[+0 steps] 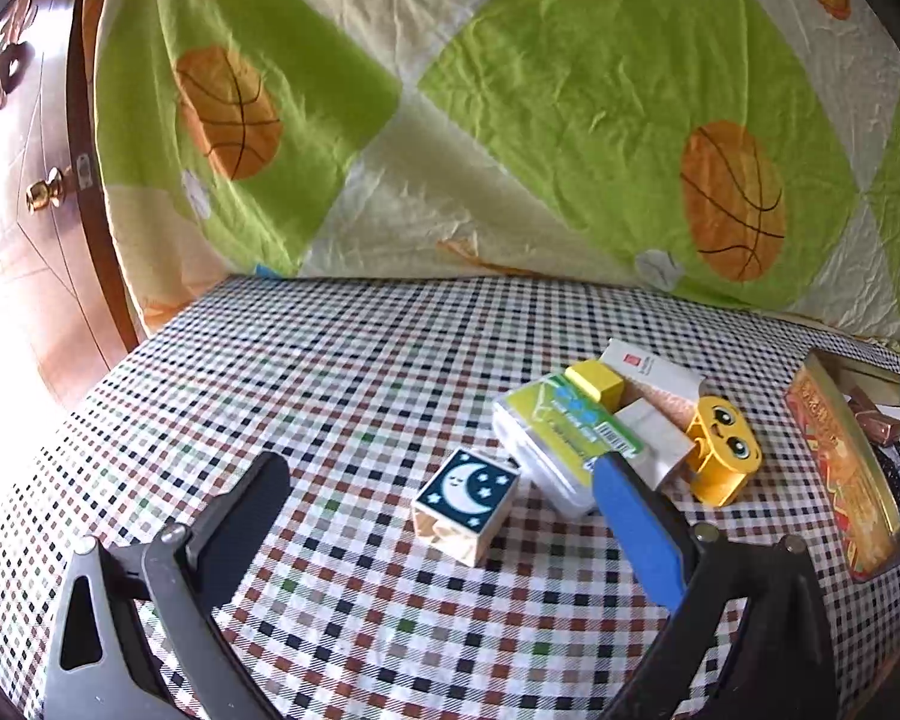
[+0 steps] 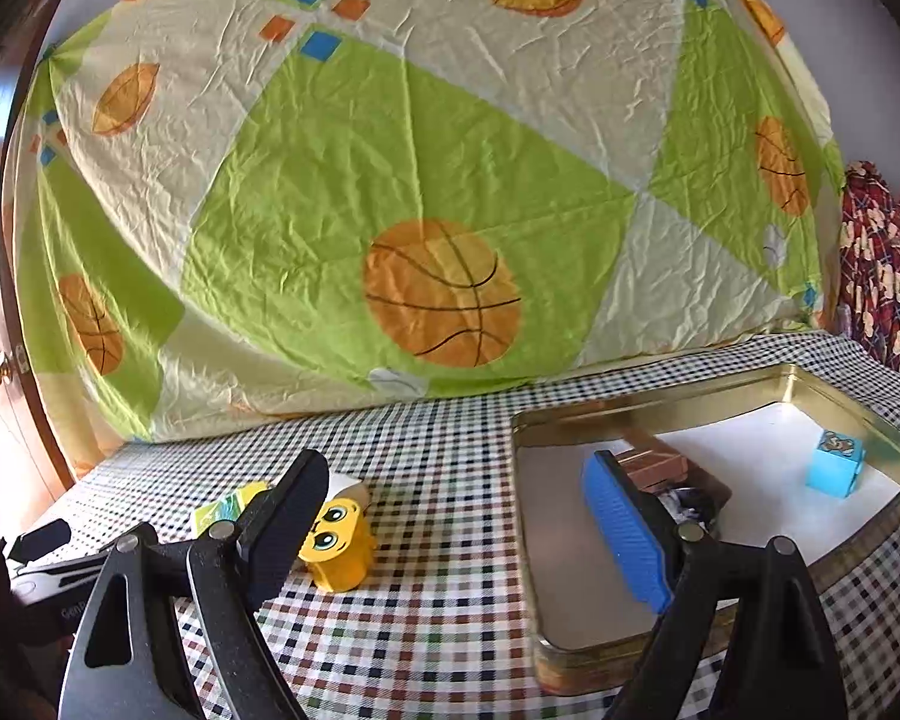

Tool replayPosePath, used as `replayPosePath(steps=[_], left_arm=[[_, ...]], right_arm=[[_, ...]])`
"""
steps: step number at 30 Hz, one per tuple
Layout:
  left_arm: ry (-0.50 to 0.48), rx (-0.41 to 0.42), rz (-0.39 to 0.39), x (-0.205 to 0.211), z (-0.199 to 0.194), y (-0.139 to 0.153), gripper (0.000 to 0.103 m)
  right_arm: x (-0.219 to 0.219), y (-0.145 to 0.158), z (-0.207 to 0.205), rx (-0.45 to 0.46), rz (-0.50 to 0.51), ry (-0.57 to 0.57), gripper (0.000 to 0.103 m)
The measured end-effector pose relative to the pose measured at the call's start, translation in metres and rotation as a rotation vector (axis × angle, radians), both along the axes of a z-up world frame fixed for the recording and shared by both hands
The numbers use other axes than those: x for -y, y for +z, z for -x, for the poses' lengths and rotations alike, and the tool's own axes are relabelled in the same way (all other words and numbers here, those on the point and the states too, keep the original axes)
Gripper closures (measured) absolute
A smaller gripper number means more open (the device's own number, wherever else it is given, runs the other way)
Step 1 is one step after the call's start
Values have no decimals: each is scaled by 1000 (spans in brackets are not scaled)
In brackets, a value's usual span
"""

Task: Organize rigid objects
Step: 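Move the left tool to the moon-print cube and grasp it, then grasp the yellow cartoon-face block with the right tool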

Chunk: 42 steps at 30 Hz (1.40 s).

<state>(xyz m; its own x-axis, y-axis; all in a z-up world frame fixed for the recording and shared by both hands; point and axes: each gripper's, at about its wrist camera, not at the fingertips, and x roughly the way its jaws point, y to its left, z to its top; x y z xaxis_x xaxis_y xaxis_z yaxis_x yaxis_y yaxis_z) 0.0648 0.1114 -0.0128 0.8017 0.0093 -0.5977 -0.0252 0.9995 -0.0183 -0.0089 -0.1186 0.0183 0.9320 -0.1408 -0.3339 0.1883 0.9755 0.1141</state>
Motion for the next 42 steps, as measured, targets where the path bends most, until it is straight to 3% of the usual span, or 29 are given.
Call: replayPosePath(steps=[5,8,11,13,15,17,18,19,22,27,31,37,42], left_arm=[[-34,-118,20,-7,-18,-15,1],[-61,-197,-19,3,-29,-26,4],[-73,-252,-57,8,-38,-35,16],[-73,-282,-26,4,-43,-40,30],[-75,-278,19,-3,-46,-40,36],[-61,-276,8,-5,-47,-39,44],[-66,-274,6,-5,-48,-38,52],[-84,-268,6,-3,-47,-37,72],[-92,-263,1,-1,-47,-35,73],[-46,-220,89,-21,-40,-28,73],[-18,-144,139,-32,-33,-18,73],[-26,-54,131,-31,-21,-5,73],[-41,-32,122,-28,-21,-3,73]], right_arm=[[-12,-2,-13,-38,14,27,14],[-16,-4,-19,-66,18,39,14],[-18,-5,-25,-93,22,46,14],[-17,-7,-28,-108,16,49,14],[-16,-8,-32,-129,7,47,14],[-14,-10,-35,-147,-2,43,14],[-14,-11,-36,-155,-4,43,14],[-14,-12,-39,-166,-6,46,14],[-16,-14,-46,-204,-3,63,14],[-24,-22,-63,-285,-6,112,15],[-33,-29,-79,-345,-18,147,25],[-44,-45,-113,-454,-62,193,40],[-37,-52,-122,-483,-134,241,42]])
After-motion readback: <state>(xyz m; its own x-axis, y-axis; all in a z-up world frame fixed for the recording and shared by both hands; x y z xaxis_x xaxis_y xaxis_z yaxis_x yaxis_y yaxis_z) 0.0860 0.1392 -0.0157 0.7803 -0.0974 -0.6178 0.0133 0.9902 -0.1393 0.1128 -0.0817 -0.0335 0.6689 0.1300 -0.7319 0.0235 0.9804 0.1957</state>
